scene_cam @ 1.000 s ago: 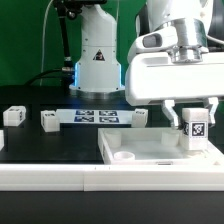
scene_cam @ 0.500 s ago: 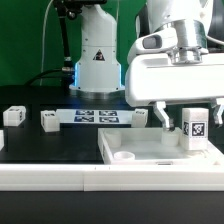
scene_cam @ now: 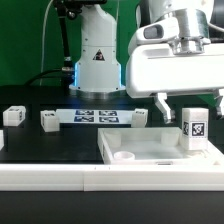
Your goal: Assemble one leg
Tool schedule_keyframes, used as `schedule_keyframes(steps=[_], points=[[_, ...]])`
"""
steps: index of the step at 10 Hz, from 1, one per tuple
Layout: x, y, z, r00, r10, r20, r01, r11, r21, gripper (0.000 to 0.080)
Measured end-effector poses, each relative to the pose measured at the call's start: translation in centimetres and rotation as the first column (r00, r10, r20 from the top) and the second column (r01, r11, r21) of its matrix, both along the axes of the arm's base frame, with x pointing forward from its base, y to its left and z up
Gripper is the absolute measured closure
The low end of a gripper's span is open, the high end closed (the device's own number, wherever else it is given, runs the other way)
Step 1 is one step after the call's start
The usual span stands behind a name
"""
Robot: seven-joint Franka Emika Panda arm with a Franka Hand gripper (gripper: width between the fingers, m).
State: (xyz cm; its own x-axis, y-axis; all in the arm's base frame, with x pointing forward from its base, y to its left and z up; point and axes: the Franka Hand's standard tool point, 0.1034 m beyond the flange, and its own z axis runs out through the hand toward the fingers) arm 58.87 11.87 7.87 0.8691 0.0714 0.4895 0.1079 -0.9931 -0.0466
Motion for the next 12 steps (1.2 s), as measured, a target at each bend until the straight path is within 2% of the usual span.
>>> schedule_keyframes(steps=[2, 3, 4, 5, 8, 11, 12], points=[[0.6, 0.2, 0.1, 0.999, 0.004, -0.041, -0.004, 1.0, 0.007, 0.0151], [0.7, 0.0, -0.4, 0.998, 0.002, -0.069, -0.002, 1.0, 0.007, 0.0151], [0.7, 0.1, -0.8, 0.984, 0.011, -0.178, -0.008, 1.0, 0.015, 0.0151], [1.6, -0.2, -0.2, 0.978, 0.009, -0.207, -0.005, 1.0, 0.02, 0.0151], [1.5, -0.6, -0.1, 0.931, 0.019, -0.365, -0.008, 0.999, 0.032, 0.0151], [1.5, -0.7, -0.3, 0.936, 0.011, -0.352, -0.001, 1.0, 0.03, 0.0151], [1.5, -0.7, -0.3, 0.936, 0.011, -0.352, 0.0, 1.0, 0.03, 0.0285]])
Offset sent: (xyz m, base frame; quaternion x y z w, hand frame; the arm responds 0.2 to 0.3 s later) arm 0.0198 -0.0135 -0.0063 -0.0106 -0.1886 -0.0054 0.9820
